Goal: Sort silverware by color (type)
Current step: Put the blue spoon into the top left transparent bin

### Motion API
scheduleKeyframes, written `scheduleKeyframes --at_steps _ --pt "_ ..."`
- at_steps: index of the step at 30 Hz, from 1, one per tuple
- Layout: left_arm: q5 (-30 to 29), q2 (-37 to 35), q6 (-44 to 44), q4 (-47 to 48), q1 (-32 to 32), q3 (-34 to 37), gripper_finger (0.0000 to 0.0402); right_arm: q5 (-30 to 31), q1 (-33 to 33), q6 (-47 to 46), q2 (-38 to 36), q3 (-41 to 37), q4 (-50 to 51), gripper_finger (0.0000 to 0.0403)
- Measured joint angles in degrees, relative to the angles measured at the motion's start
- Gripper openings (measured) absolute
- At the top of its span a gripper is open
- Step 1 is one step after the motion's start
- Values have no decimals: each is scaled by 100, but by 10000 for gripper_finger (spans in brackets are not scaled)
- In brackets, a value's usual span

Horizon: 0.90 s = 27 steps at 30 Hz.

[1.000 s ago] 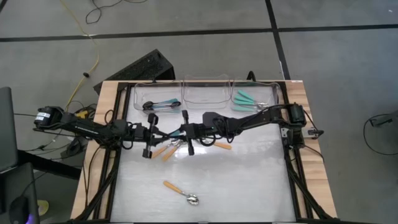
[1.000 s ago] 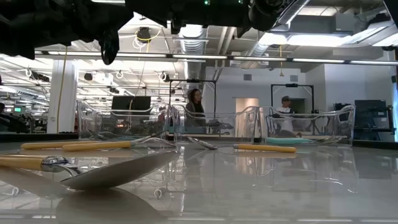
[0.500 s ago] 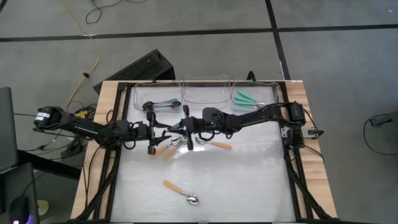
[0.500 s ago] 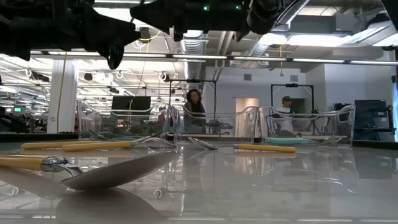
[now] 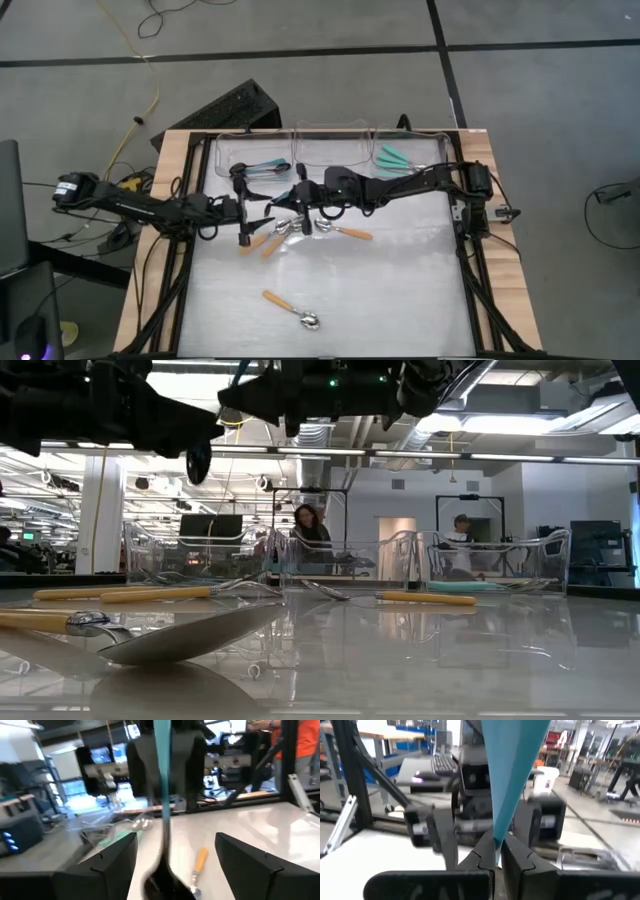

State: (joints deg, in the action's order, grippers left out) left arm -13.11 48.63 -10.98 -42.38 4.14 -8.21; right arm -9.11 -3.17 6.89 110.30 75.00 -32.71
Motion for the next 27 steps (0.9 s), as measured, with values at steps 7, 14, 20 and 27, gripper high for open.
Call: scheduleKeyframes --at_steps 7,14,20,27 --pt "-895 -418 -143 635 0 0 257 460 -60 -103 -1 0 663 31" --pt "-1323 -781 397 1354 -2 0 256 1227 -378 46 -37 562 1126 31" --pt "-1269 -953 828 1688 0 0 256 1791 -779 523 89 1510 2673 31" --pt "-1270 -969 1115 1871 -2 0 256 1461 -1310 745 631 2652 3745 31"
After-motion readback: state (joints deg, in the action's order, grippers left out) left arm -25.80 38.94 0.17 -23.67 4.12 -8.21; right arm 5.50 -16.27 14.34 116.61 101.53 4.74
